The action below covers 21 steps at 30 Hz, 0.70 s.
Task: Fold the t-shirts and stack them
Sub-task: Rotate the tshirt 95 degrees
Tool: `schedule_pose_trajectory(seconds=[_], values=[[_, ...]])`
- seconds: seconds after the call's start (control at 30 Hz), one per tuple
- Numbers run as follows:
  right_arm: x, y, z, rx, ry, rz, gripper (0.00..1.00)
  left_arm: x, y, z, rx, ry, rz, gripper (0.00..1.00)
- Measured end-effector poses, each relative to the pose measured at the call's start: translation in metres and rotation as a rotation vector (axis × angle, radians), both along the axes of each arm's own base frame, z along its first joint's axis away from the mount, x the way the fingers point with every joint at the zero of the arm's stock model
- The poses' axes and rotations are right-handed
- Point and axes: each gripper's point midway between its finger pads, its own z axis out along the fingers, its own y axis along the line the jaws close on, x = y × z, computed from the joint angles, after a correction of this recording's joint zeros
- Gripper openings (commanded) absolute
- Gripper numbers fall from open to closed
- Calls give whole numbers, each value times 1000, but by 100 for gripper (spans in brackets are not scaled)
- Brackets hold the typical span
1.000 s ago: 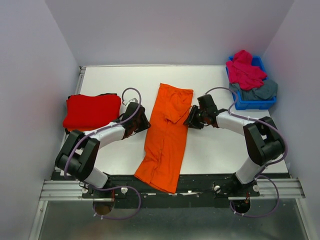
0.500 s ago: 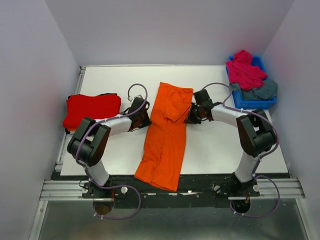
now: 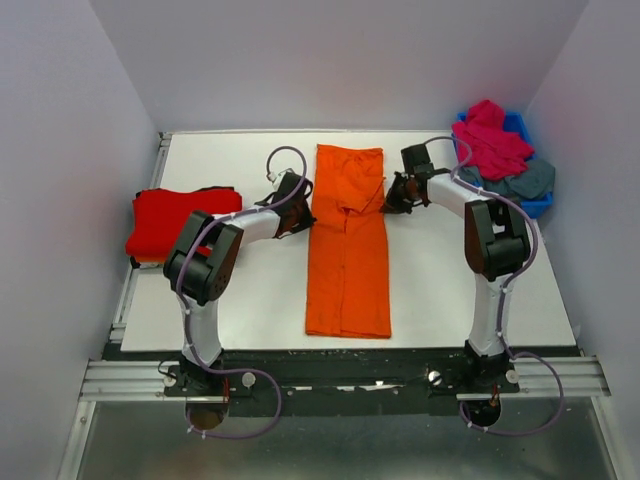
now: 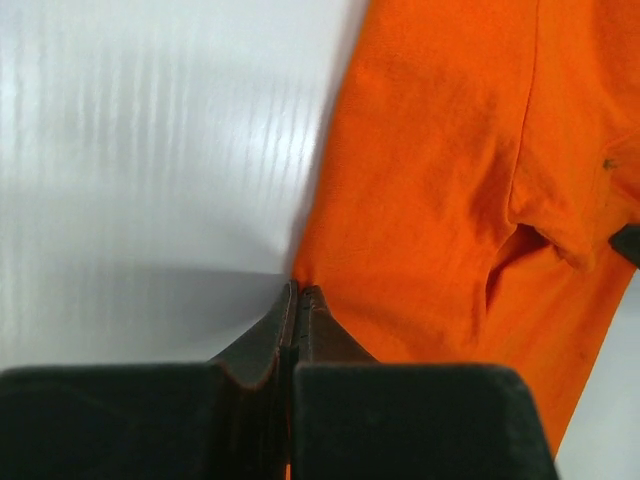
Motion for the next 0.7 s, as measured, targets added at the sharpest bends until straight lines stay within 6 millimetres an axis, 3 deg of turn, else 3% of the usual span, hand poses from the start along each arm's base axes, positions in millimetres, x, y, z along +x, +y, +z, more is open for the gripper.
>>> schedule_pose_trajectory(seconds=[0.13, 0.23, 0.3, 0.4, 0.47, 0.53, 0.7], values=[[30, -3, 3, 8, -16, -8, 9, 25, -11, 1, -24, -14, 22, 0], [45, -3, 7, 16, -30, -5, 45, 37, -15, 2, -31, -23, 28, 15], [48, -3, 10, 23, -32, -10, 52, 38, -13, 2, -27, -24, 28, 26], [44, -4, 14, 26, -41, -2, 53, 35, -8, 1, -22, -29, 28, 30], [25, -8, 5, 18, -13, 2, 53, 27, -3, 2, -18, -30, 24, 31], [2, -14, 16, 15, -13, 8, 53, 12, 4, 2, -6, -18, 17, 34], [-68, -30, 26, -2, -13, 36, 52, -45, 25, 4, 8, 18, -16, 42]])
